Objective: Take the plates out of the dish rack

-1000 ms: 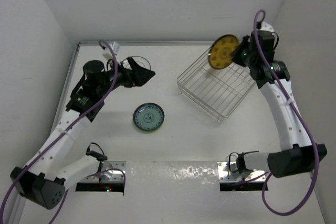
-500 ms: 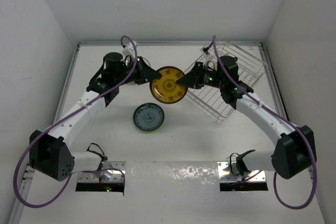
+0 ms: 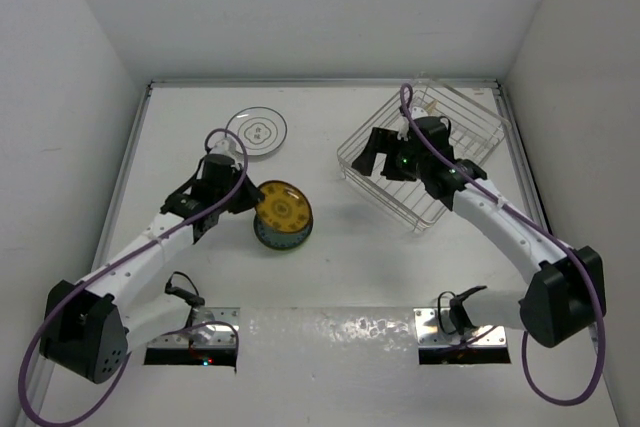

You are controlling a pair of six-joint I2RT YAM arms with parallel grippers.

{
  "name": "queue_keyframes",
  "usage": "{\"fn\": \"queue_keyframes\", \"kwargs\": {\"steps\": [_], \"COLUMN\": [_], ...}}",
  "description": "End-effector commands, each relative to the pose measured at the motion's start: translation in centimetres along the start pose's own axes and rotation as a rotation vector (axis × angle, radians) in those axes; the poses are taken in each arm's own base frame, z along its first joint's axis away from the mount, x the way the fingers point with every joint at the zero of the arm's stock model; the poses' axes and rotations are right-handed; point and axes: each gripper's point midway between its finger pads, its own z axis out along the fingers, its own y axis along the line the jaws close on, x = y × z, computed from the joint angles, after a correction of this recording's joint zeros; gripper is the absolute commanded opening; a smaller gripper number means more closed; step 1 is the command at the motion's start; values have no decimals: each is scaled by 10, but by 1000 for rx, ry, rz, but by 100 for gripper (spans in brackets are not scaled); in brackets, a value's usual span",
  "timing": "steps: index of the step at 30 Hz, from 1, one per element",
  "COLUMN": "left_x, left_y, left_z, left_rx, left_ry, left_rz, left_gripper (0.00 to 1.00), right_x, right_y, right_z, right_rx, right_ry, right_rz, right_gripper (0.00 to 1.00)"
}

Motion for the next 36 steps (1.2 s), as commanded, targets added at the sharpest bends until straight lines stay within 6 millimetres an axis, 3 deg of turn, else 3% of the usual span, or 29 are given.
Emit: {"fn": "queue_keyframes", "kwargs": {"steps": [1, 4, 5, 7, 8, 10, 13, 15, 16, 21, 22, 24, 25, 26, 31, 36], "left_x": [-10, -2, 1, 2, 3, 1, -8, -15, -25, -62, -71, -76, -77, -65, -61, -56], "left_y": [23, 36, 37, 37, 39, 37, 29, 25, 21, 20, 27, 34, 39, 50, 47, 42], "left_z": [-4, 1, 3, 4, 4, 0, -13, -22, -35, -79, -85, -92, -92, -84, -73, -69], "left_rx": [-103, -144, -148, -151, -158, -160, -149, -143, -153, -215, -259, -289, -308, -326, -302, -271], "left_ry": [-90, -74, -62, -54, -50, -49, -59, -71, -87, -184, -226, -278, -296, -273, -251, -219], "left_rz": [-5, 0, 0, -2, -3, -5, 9, 40, 79, 230, 240, 251, 248, 248, 251, 266], "left_gripper": [0, 12, 31, 60, 81, 100, 100, 100, 100, 100, 100, 100, 100, 100, 100, 100], "right_x": [-6, -4, -4, -6, -13, -20, -36, -59, -74, -113, -129, -134, -150, -145, -158, -149], "right_y": [-25, -29, -30, -33, -34, -48, -76, -97, -107, -151, -149, -164, -160, -172, -192, -211], "right_z": [-13, -13, -13, -12, -14, -17, -21, -32, -32, -28, -27, -14, -12, -1, 18, 39], "right_rx": [129, 140, 148, 158, 168, 257, 412, 567, 619, 765, 771, 832, 836, 881, 987, 1049], "right_ry": [-48, -39, -39, -36, -50, -49, -52, -92, -116, -173, -206, -197, -229, -194, -210, -210], "right_rz": [-49, -62, -67, -71, -75, -74, -61, -49, -24, 94, 99, 102, 100, 93, 105, 141], "right_gripper": [99, 99, 99, 99, 99, 99, 99, 99, 99, 99, 99, 98, 96, 92, 74, 65]}}
